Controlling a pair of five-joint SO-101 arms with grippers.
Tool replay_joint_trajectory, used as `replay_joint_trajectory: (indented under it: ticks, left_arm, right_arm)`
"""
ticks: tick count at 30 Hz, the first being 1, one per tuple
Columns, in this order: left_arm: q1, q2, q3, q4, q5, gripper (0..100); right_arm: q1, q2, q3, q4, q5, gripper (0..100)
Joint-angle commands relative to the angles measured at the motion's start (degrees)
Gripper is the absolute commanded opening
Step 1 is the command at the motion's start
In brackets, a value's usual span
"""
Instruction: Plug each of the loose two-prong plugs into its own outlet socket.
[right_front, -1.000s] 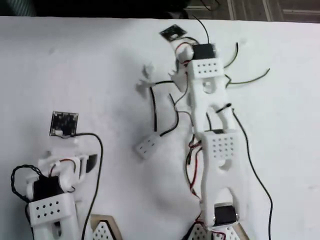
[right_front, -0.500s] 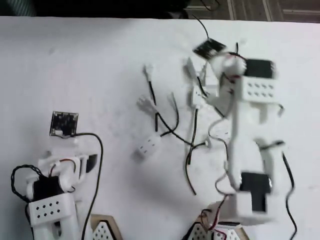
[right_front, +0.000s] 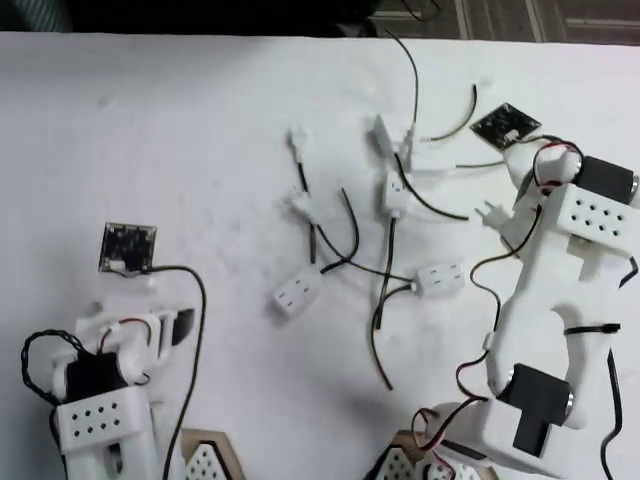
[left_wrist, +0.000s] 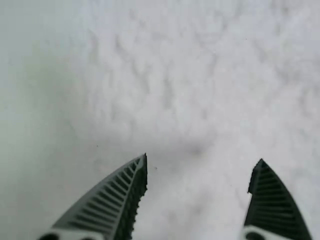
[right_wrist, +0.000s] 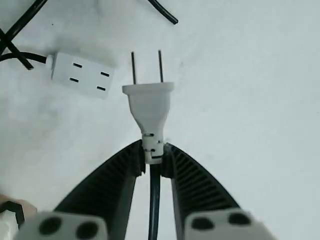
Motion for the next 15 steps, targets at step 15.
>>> replay_joint_trajectory:
  ticks: [15]
  left_arm:
    - [-0.2,-0.7,-0.2,-0.7,-0.3,32]
  right_arm:
    - [8.0,-3.0,5.8,7.4,-21.0,9.9]
